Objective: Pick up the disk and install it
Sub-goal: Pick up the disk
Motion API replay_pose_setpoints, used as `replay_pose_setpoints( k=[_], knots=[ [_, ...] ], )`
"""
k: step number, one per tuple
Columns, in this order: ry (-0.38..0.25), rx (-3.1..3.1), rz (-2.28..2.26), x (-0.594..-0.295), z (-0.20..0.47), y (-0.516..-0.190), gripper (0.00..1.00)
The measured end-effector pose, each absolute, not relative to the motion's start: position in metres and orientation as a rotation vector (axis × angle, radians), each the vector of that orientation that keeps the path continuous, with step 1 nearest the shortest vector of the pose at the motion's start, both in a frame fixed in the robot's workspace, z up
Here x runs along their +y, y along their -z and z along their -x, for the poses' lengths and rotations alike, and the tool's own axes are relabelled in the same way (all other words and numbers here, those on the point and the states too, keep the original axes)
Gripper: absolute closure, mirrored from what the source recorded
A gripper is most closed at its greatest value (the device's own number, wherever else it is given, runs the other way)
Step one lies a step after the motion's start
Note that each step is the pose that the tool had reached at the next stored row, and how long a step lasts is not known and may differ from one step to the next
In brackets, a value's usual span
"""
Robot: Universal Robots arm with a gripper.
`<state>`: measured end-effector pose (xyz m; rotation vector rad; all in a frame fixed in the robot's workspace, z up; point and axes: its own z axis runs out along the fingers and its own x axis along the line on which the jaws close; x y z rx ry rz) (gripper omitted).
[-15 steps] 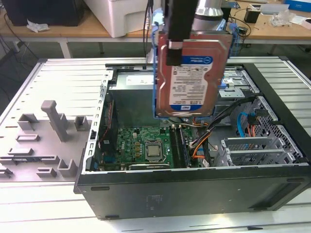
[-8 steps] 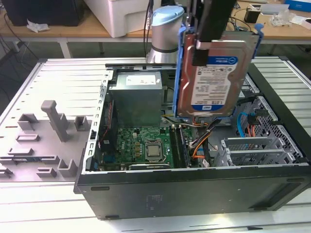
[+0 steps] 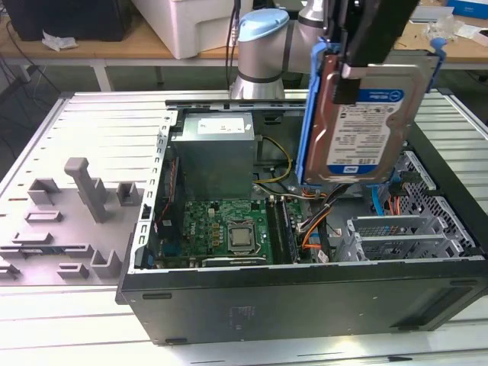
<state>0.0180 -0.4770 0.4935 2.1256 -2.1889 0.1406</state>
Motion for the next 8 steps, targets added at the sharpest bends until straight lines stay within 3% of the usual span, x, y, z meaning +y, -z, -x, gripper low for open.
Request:
replay_pose_setpoints(
  k=[8],
  knots=[
    [-0.141, -2.186, -2.129, -0.478, -0.043, -0.494, 0.63]
  ],
)
